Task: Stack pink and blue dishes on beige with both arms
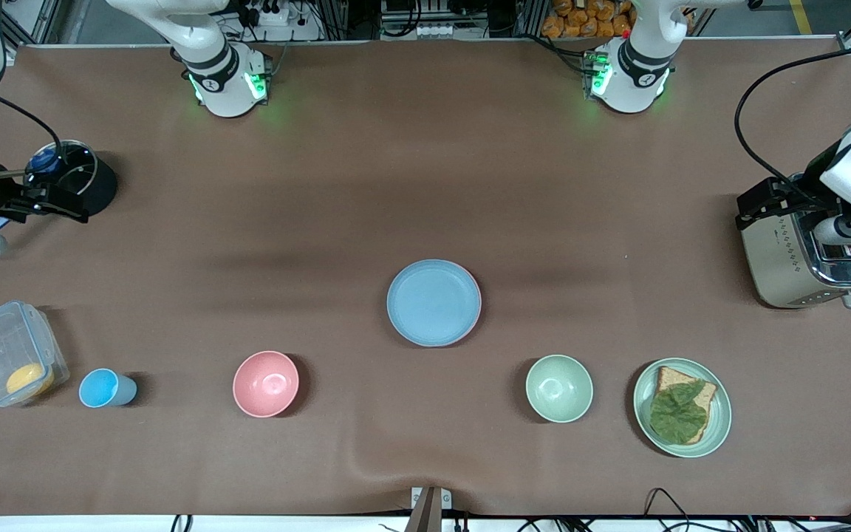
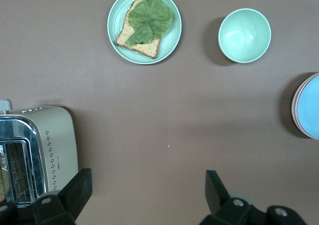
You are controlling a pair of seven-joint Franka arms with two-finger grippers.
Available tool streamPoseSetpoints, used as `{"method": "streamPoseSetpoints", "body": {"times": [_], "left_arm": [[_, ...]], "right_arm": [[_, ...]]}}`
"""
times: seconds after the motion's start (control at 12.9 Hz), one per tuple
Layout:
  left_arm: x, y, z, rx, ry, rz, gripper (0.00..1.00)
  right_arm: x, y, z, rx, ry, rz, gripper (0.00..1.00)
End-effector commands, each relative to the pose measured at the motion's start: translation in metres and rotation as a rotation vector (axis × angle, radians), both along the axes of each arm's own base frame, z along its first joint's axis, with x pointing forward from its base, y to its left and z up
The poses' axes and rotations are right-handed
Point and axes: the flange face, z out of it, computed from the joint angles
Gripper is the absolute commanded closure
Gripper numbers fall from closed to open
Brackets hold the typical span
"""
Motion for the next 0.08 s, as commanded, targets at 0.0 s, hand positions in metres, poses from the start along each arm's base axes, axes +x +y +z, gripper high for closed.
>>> {"method": "streamPoseSetpoints", "body": {"times": [0.0], "left_arm": [[0.0026,0.0008,0.0043,-0.008,-0.005,0.012,0.00]], "right_arm": [[0.0014,0.0023,0.0065,-0.002,-0.011,-0.030,0.00]]}}
